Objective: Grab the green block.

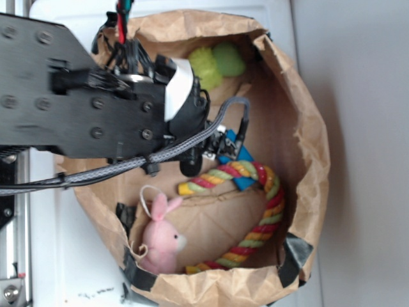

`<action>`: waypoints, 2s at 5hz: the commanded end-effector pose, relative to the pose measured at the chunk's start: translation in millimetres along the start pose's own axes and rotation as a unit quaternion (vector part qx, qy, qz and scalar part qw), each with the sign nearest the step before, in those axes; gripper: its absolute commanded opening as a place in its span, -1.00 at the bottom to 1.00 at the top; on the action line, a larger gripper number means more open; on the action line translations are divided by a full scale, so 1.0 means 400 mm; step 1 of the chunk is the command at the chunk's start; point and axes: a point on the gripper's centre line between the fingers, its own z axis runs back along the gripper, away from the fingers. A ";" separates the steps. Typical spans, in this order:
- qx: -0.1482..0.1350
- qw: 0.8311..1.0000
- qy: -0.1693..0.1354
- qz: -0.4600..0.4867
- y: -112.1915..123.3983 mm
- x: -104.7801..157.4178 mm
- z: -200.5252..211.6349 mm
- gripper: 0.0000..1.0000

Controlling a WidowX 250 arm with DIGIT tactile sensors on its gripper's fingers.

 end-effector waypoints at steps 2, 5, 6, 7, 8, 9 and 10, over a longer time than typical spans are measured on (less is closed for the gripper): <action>-0.024 0.998 0.053 0.021 -0.031 0.048 -0.041 1.00; 0.013 0.995 0.046 0.085 -0.039 0.061 -0.060 1.00; 0.018 0.992 0.030 0.123 -0.018 0.067 -0.049 1.00; 0.021 0.988 0.033 0.147 0.003 0.069 -0.044 1.00; 0.025 0.988 0.029 0.149 0.024 0.064 -0.038 1.00; 0.029 0.986 0.036 0.161 0.036 0.063 -0.045 1.00; 0.023 0.984 0.038 0.173 0.041 0.052 -0.061 1.00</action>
